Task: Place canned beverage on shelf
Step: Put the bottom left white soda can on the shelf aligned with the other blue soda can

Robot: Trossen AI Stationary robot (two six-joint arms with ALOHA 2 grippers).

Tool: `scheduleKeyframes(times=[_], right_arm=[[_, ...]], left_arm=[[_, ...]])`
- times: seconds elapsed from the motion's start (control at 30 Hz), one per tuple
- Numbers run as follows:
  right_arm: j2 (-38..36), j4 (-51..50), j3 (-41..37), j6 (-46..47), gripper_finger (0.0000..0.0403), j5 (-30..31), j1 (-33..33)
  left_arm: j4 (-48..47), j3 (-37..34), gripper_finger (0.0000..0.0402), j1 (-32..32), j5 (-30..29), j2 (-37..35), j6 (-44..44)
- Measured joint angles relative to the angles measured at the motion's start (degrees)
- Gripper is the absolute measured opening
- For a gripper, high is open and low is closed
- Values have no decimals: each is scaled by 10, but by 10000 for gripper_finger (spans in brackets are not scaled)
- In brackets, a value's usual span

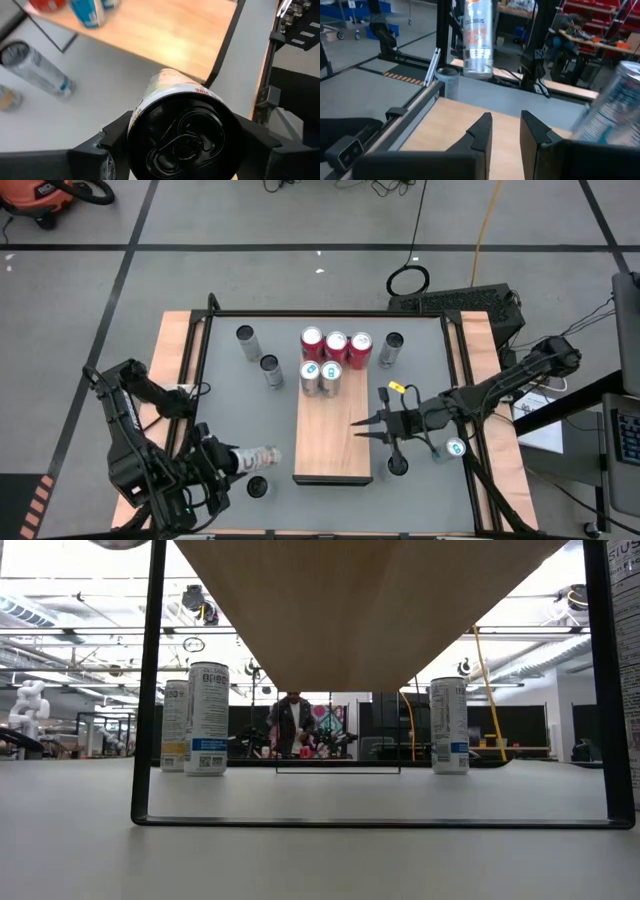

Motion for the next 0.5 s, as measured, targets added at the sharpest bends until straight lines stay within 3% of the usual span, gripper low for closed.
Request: scheduleKeyframes(times=[0.17,0.3,0.5], right_arm=[[38,76,0,-18,75,10,9],[72,110,6,-62,120,88,22],[133,114,54,-140,193,186,33]], left_arm=[[9,17,243,24,-47,0,61],[16,26,243,51,-92,0,57],[55,26,243,88,-114,-1,29]])
